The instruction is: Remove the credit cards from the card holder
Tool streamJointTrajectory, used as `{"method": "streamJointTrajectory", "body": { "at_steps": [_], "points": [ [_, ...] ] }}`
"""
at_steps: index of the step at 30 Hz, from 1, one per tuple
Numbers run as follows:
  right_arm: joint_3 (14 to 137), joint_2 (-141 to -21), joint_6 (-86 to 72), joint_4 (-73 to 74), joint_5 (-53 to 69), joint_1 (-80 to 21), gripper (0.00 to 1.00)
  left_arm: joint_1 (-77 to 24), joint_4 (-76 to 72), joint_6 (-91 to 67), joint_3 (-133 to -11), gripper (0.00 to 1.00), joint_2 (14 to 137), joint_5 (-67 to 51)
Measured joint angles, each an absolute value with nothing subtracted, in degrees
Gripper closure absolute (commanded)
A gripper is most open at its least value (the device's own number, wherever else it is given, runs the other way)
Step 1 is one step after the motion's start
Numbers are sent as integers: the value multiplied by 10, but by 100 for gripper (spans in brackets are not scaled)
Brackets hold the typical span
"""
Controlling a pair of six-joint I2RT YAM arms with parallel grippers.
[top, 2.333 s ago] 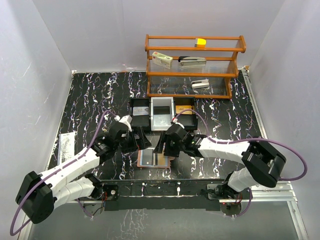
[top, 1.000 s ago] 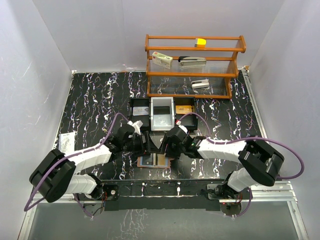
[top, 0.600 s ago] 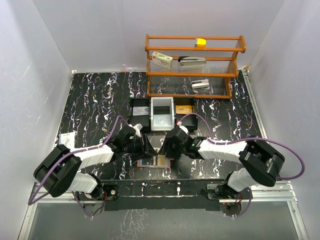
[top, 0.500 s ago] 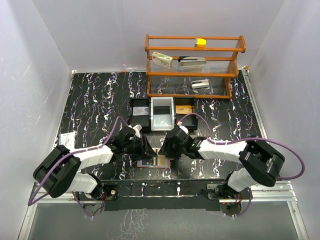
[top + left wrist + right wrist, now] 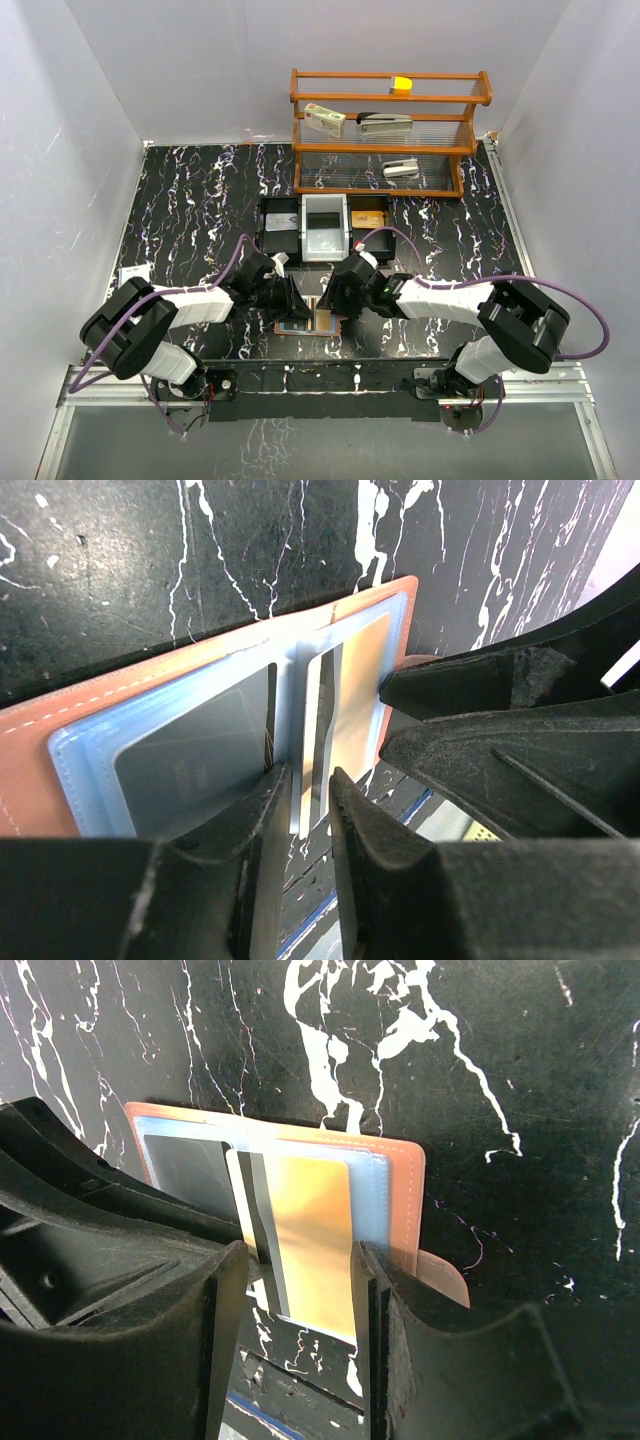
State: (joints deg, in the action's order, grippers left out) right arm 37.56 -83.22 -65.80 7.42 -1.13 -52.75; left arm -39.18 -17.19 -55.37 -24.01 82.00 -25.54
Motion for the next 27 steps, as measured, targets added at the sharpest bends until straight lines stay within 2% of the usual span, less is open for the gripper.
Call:
{"method": "streamJointTrajectory", "body": {
  "at_steps": [8,27],
  "points": [
    [373,-832,-661,70,-11,-528,57,-392,-171,-554,-240,100,823,-259],
    [374,-836,-657,64,-3,-528,57,-392,-108,-534,-240,100,770,-231]
  ]
}}
